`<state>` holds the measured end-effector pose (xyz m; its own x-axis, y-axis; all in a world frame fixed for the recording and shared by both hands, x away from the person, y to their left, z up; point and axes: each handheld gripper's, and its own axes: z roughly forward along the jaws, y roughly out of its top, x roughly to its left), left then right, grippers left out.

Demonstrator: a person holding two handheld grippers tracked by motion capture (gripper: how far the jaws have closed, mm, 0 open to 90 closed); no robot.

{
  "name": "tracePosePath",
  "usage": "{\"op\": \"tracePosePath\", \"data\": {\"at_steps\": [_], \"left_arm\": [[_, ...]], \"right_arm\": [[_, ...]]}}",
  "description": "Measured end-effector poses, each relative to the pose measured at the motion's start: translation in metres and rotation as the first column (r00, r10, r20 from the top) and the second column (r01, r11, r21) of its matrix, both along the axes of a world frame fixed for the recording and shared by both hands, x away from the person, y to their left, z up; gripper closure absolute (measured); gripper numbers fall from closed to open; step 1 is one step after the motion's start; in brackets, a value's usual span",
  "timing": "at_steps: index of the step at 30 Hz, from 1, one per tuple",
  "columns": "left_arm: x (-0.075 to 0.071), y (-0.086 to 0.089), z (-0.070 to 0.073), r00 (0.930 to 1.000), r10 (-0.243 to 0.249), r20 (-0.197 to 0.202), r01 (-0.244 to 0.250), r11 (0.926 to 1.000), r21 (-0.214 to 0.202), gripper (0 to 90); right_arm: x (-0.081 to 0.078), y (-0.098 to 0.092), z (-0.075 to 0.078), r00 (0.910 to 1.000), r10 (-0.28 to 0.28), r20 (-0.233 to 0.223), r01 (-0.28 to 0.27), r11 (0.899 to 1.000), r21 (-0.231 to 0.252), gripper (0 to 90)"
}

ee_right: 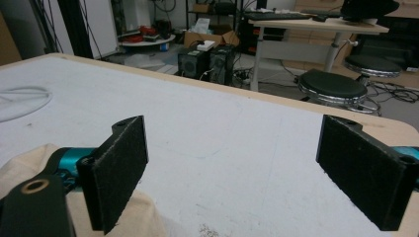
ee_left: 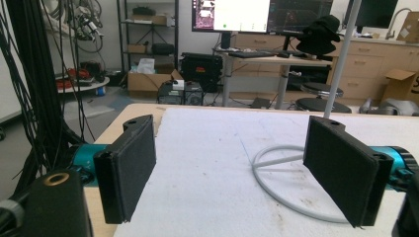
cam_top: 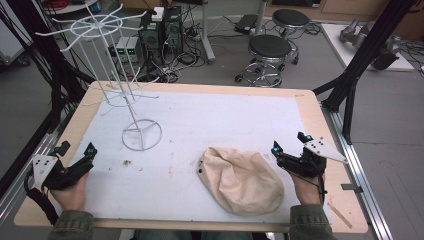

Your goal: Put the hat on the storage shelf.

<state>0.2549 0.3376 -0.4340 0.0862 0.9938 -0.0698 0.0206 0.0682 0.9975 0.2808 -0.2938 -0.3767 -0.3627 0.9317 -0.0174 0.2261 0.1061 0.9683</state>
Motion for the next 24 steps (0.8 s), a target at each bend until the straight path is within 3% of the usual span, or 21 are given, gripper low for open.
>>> {"op": "tracePosePath", "data": {"at_steps": [13, 17, 20, 24], "left_arm": [[-0.002, 0.001, 0.000, 1.0000, 0.004, 0.001, -0.004, 1.0000, -0.001, 20.9], [-0.002, 0.003, 0.000, 1.0000, 0.008, 0.004, -0.008, 0.9999, -0.006, 20.9], [-0.003, 0.003, 0.000, 1.0000, 0.008, 0.002, -0.008, 0.9999, -0.007, 20.9], [-0.003, 0.003, 0.000, 1.0000, 0.008, 0.004, -0.008, 0.9999, -0.008, 20.9]], "right_arm": [[0.016, 0.020, -0.007, 0.9960, 0.053, -0.072, -0.057, 0.996, -0.062, 10.8], [0.020, 0.025, -0.012, 0.9882, 0.101, -0.115, -0.111, 0.991, -0.081, 9.8], [0.023, 0.029, -0.018, 0.9754, 0.143, -0.168, -0.162, 0.982, -0.101, 9.8], [0.025, 0.033, -0.022, 0.9666, 0.166, -0.195, -0.192, 0.974, -0.121, 9.8]]}}
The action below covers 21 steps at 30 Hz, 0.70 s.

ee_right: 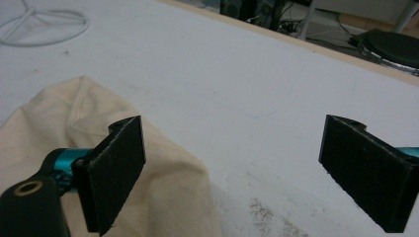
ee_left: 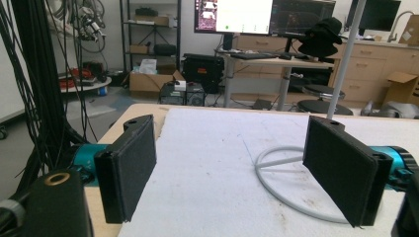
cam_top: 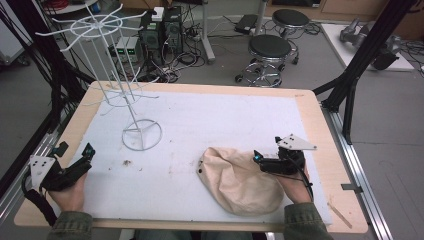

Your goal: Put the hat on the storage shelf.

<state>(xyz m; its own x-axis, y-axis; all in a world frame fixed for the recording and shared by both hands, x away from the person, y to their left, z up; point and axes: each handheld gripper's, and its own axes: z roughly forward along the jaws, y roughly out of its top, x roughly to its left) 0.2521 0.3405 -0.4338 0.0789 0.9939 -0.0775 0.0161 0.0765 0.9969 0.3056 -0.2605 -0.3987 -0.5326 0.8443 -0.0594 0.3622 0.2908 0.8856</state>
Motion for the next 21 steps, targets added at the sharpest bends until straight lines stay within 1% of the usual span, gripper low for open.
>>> {"op": "tracePosePath", "data": {"at_steps": [1, 2, 4, 5, 6, 9, 10, 12, 16, 17, 18, 19, 20, 21], "left_arm": [[0.000, 0.000, 0.000, 1.0000, 0.000, 0.000, 0.000, 1.0000, 0.000, 20.9], [0.000, 0.000, 0.000, 1.0000, 0.001, -0.001, -0.001, 1.0000, 0.000, 20.9], [0.000, 0.000, 0.000, 1.0000, 0.003, -0.002, -0.003, 1.0000, 0.002, 20.9], [0.000, 0.000, 0.000, 1.0000, 0.003, -0.003, -0.003, 1.0000, 0.002, 21.0], [0.000, 0.000, 0.000, 1.0000, 0.003, -0.004, -0.003, 1.0000, 0.002, 21.0], [0.000, 0.000, 0.000, 1.0000, 0.005, -0.002, -0.005, 1.0000, 0.001, 21.0], [0.000, 0.001, 0.000, 1.0000, 0.003, -0.002, -0.003, 1.0000, -0.001, 21.0], [0.000, 0.001, 0.000, 1.0000, 0.002, -0.004, -0.002, 1.0000, -0.002, 21.0], [0.000, 0.001, 0.000, 1.0000, 0.002, -0.004, -0.002, 1.0000, -0.001, 21.0], [0.000, 0.001, 0.000, 1.0000, 0.002, -0.004, -0.002, 1.0000, -0.001, 21.0], [0.000, 0.001, 0.000, 1.0000, 0.001, -0.005, -0.001, 1.0000, -0.001, 21.2], [0.000, 0.001, -0.001, 1.0000, 0.000, -0.005, 0.000, 1.0000, -0.003, 21.2], [0.000, 0.001, -0.001, 1.0000, -0.002, -0.005, 0.002, 1.0000, -0.003, 21.6], [0.000, 0.001, -0.001, 1.0000, -0.002, -0.006, 0.002, 1.0000, -0.003, 21.6]], "right_arm": [[0.001, 0.002, -0.002, 0.9997, 0.014, -0.018, -0.015, 1.000, -0.017, 9.9], [0.001, 0.004, -0.004, 0.9996, 0.014, -0.025, -0.015, 1.000, -0.025, 9.8], [0.002, 0.004, -0.005, 0.9994, 0.018, -0.031, -0.019, 0.999, -0.029, 9.8], [0.003, 0.006, -0.008, 0.9983, 0.028, -0.051, -0.030, 0.999, -0.037, 9.9], [0.003, 0.006, -0.008, 0.9983, 0.028, -0.051, -0.030, 0.999, -0.037, 9.9], [0.004, 0.008, -0.012, 0.9956, 0.041, -0.084, -0.045, 0.998, -0.053, 9.9], [0.004, 0.009, -0.013, 0.9950, 0.048, -0.087, -0.054, 0.997, -0.061, 9.9], [0.005, 0.010, -0.015, 0.9925, 0.058, -0.108, -0.065, 0.996, -0.067, 9.9], [0.005, 0.014, -0.020, 0.9851, 0.090, -0.147, -0.104, 0.990, -0.094, 9.9], [0.006, 0.014, -0.021, 0.9837, 0.097, -0.152, -0.113, 0.988, -0.104, 9.9], [0.006, 0.016, -0.023, 0.9797, 0.112, -0.167, -0.132, 0.985, -0.115, 9.9], [0.006, 0.016, -0.023, 0.9797, 0.112, -0.167, -0.132, 0.985, -0.115, 9.9], [0.006, 0.017, -0.025, 0.9755, 0.121, -0.184, -0.146, 0.981, -0.126, 10.0], [0.006, 0.017, -0.025, 0.9755, 0.121, -0.184, -0.146, 0.981, -0.126, 10.0]]}}
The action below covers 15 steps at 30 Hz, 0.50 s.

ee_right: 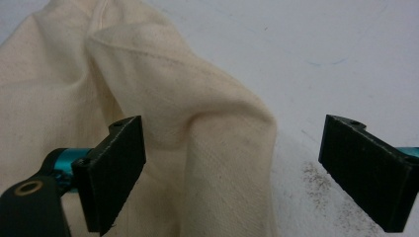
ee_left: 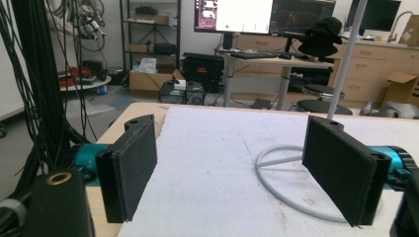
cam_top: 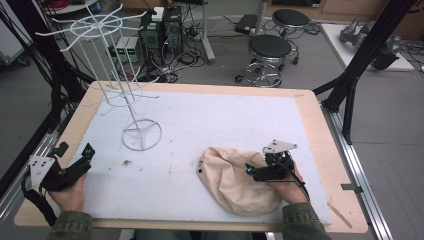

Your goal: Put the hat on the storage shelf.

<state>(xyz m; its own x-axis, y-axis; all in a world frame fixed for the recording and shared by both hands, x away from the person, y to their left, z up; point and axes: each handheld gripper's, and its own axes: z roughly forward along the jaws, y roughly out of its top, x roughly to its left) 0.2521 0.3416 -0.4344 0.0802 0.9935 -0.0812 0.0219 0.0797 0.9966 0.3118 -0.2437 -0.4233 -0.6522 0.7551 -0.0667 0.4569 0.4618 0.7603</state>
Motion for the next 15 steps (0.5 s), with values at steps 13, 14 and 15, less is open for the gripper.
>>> {"op": "tracePosePath", "data": {"at_steps": [13, 14, 15], "left_arm": [[0.0004, -0.0004, -0.0003, 1.0000, -0.004, -0.002, 0.004, 1.0000, -0.004, 21.7], [0.0005, -0.0004, -0.0003, 1.0000, -0.004, -0.002, 0.004, 1.0000, -0.004, 21.7], [0.0004, -0.0003, -0.0003, 1.0000, -0.004, -0.002, 0.004, 1.0000, -0.004, 21.7]], "right_arm": [[0.0039, -0.0031, -0.0075, 0.9982, 0.018, -0.057, -0.017, 1.000, 0.019, 10.0], [0.0038, -0.0030, -0.0076, 0.9978, 0.025, -0.061, -0.024, 1.000, 0.021, 10.0], [0.0038, -0.0030, -0.0076, 0.9978, 0.025, -0.061, -0.024, 1.000, 0.021, 10.0]]}}
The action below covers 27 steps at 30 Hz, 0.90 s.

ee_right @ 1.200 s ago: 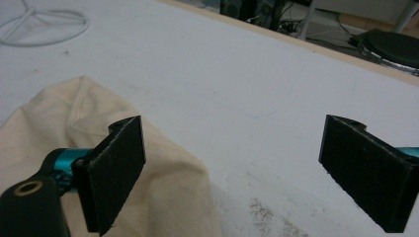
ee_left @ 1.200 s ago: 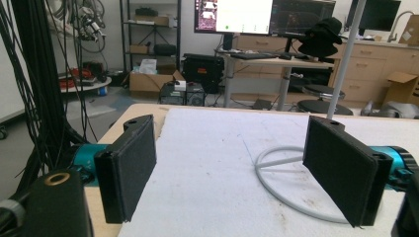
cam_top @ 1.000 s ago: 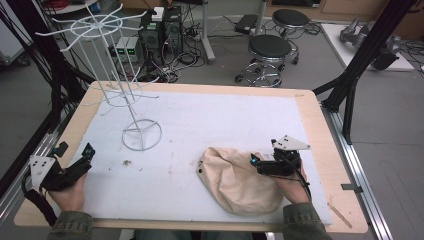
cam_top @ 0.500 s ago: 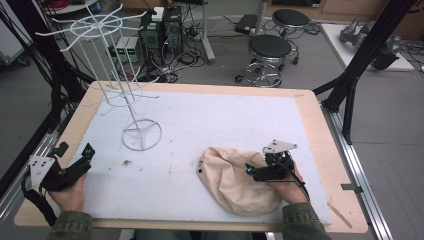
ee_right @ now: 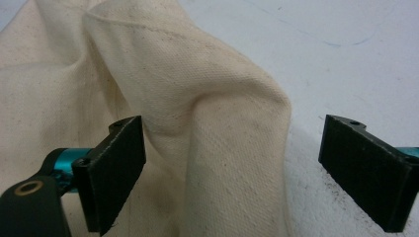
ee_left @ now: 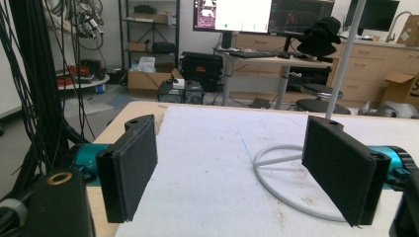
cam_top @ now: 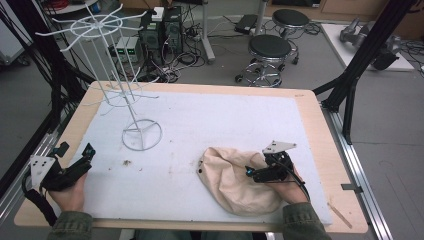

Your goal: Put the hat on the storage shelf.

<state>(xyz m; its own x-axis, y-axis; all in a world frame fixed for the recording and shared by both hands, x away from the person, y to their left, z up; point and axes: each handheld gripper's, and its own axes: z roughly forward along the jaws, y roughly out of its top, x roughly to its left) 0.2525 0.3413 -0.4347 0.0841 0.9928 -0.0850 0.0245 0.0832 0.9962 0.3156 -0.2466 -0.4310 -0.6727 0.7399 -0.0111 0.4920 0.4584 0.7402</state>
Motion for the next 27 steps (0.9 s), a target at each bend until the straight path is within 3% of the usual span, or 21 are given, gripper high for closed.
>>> {"op": "tracePosePath", "data": {"at_steps": [3, 7, 14, 19, 22, 27], "left_arm": [[0.000, 0.000, 0.000, 1.0000, 0.001, 0.001, -0.001, 1.0000, -0.002, 21.6], [0.000, 0.000, 0.000, 1.0000, 0.001, 0.001, -0.001, 1.0000, -0.002, 21.7], [0.000, 0.000, 0.000, 1.0000, 0.000, -0.001, 0.000, 1.0000, 0.000, 21.7], [-0.001, 0.000, 0.000, 1.0000, 0.001, 0.000, -0.001, 1.0000, -0.003, 21.7], [-0.001, 0.000, 0.000, 1.0000, 0.000, 0.002, 0.000, 1.0000, -0.004, 21.7], [-0.001, 0.000, 0.000, 1.0000, 0.001, 0.000, -0.001, 1.0000, -0.006, 21.7]], "right_arm": [[0.000, 0.000, 0.000, 0.9997, 0.022, -0.003, -0.022, 1.000, 0.006, 10.0], [0.000, 0.000, -0.001, 0.9994, 0.012, -0.032, -0.012, 1.000, 0.005, 10.2], [0.001, 0.004, -0.003, 0.9968, 0.037, -0.070, -0.037, 0.999, 0.004, 22.5], [0.003, 0.009, -0.005, 0.9903, 0.020, -0.138, -0.022, 1.000, -0.016, 37.0], [0.001, 0.011, -0.003, 0.9902, -0.004, -0.140, -0.002, 0.999, -0.042, 46.7], [-0.003, 0.013, 0.001, 0.9938, -0.038, -0.104, 0.027, 0.994, -0.105, 68.0]]}}
